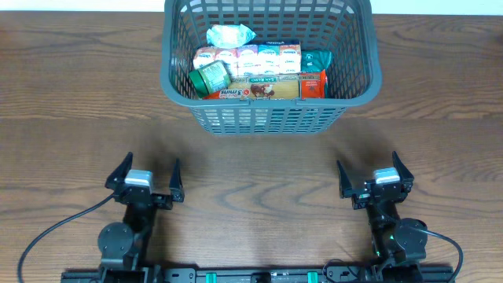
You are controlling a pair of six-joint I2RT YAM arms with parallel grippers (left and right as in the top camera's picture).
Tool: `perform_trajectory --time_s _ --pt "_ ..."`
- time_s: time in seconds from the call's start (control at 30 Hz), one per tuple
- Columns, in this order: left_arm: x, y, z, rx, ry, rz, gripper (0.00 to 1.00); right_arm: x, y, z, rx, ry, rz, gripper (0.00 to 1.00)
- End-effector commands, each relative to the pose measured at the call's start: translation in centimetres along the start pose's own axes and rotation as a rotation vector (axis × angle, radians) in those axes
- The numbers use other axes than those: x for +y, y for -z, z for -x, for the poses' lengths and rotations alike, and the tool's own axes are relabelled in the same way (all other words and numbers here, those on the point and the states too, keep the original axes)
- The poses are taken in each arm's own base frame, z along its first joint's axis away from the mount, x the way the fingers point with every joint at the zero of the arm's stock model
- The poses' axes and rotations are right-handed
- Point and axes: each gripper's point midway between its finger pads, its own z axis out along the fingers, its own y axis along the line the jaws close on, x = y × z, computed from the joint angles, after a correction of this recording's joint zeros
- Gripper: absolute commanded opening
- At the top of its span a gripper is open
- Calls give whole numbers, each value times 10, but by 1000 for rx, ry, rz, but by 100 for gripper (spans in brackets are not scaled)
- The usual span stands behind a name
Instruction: Pack container
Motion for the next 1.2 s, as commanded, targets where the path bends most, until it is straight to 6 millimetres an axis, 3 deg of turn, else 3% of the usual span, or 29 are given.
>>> perform_trajectory --time_s 0.0,0.1,0.43,1.17 --pt "3 0 -9 27 -15 18 98 2 0 -1 1 15 9 99" --pt "3 1 -21 78 -4 18 98 2 0 -1 1 15 9 99" --pt "3 -1 -32 126 9 20 99 2 0 -1 1 15 9 99" --pt "3 -1 -34 135 10 20 98 2 0 -1 1 15 9 99"
